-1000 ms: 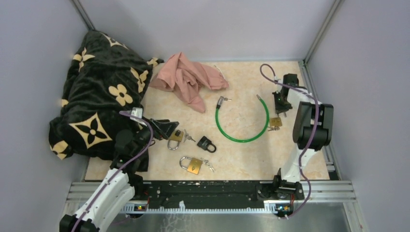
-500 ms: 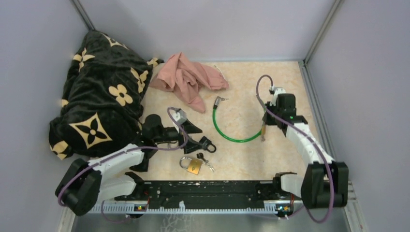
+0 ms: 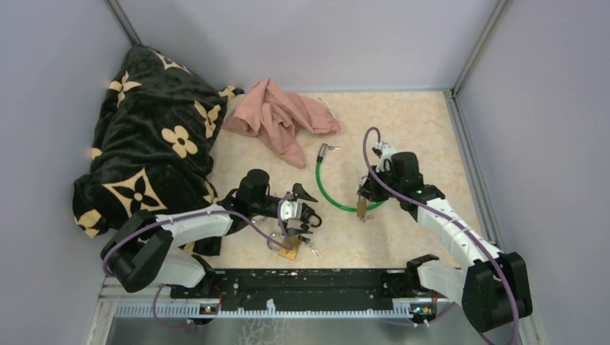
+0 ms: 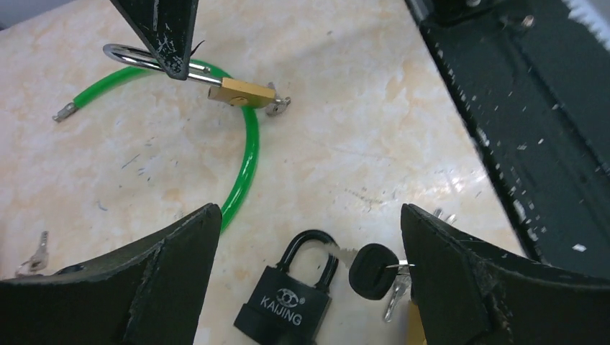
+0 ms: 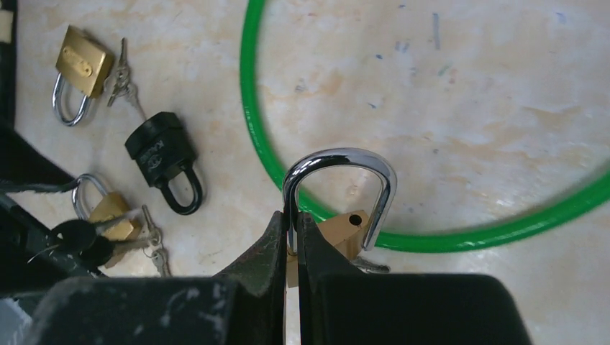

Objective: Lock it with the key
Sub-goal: Pick up the lock from the center of the board.

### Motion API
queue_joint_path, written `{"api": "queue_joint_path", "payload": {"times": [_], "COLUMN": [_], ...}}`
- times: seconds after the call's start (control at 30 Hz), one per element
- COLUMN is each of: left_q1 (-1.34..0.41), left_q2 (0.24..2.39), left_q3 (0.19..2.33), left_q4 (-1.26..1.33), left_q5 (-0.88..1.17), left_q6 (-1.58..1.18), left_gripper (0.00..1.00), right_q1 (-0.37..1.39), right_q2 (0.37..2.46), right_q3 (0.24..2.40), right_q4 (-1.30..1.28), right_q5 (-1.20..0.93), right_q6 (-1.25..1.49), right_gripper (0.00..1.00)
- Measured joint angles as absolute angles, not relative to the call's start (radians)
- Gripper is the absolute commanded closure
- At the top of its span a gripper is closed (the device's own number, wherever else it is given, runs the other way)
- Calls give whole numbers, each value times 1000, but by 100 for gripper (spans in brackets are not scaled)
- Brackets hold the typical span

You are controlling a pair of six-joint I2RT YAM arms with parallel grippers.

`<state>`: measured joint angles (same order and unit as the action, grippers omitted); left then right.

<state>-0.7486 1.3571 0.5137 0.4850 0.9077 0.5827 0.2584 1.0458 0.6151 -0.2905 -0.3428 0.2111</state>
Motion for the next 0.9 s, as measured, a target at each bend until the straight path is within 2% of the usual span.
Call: {"api": "queue_joint_path", "payload": {"times": [0.13, 0.3, 0.37, 0.47, 0.6, 0.7, 0.9], "left_q1": [-738, -631, -585, -583, -589, -568, -493], "left_q2": [1335, 1298, 1256, 1187, 1148, 1142, 1029], "left_q3": [511, 587, 636, 665, 662, 693, 718], "left_q4": [373, 268, 149, -102, -487, -527, -295], "left_q5": [833, 834, 842, 814, 673, 690, 855], "left_q6": [765, 578, 606, 865, 1286, 1187, 735], "left_gripper": [1, 1, 1, 1, 1, 1, 1], "right_q1": [382, 473, 484, 491, 527, 563, 587], "right_q2": [1101, 1154, 1155, 1155, 1173, 1196, 1297], "right_q3": [638, 673, 680, 691, 720, 744, 775], "right_q4": [-271, -253, -245, -242, -251, -250, -242], "right_q5": [-344, -368, -369, -362, -337, -334, -342], "right_q6": [214, 233, 239, 240, 239, 237, 245], "right_gripper": [100, 100, 100, 100, 100, 100, 98]}}
